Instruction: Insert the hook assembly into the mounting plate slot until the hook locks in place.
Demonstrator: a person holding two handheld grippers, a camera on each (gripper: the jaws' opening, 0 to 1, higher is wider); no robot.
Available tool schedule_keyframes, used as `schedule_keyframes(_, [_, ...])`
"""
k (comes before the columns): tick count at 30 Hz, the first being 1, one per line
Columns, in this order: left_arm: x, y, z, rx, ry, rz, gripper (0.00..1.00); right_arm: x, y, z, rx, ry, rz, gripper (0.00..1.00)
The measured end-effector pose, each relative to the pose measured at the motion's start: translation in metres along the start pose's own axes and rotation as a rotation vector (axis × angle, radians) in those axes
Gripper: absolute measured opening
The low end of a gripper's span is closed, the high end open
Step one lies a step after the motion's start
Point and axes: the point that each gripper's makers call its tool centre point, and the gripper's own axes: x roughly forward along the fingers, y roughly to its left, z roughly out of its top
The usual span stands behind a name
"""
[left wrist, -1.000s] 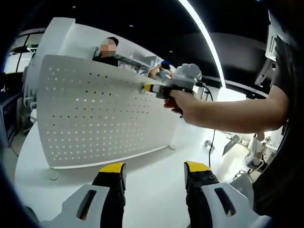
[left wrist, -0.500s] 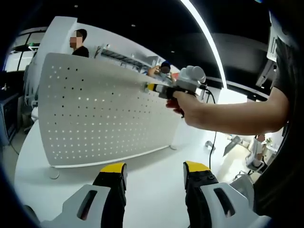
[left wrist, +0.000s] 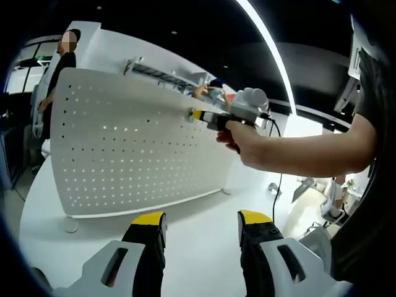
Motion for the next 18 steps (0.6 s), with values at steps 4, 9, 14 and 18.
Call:
schedule_keyframes(4, [-0.0006, 0.0017, -0.0005, -0.001, 0.002, 0.004, 0.48, 0.0007, 0.0003, -0.0006, -0.01, -0.002, 0.002, 0.0])
schedule_keyframes(9, [-0.0011, 0.0028, -0.0008, 0.0, 0.003, 0.006, 0.47, 0.0022, 0.0007, -0.003, -0.009, -0.002, 0.001, 0.0])
schedule_keyframes(14, [-0.001, 0.0029, -0.0014, -0.003, 0.004, 0.006, 0.47, 0.0043, 0.0002, -0.0042, -0.008, -0.003, 0.0, 0.0])
schedule_keyframes(18, [-0.0008, 0.003, -0.0018, -0.002, 0.007, 0.006, 0.47, 0.0069, -0.0005, -0.0042, -0.022, -0.006, 0.001, 0.0])
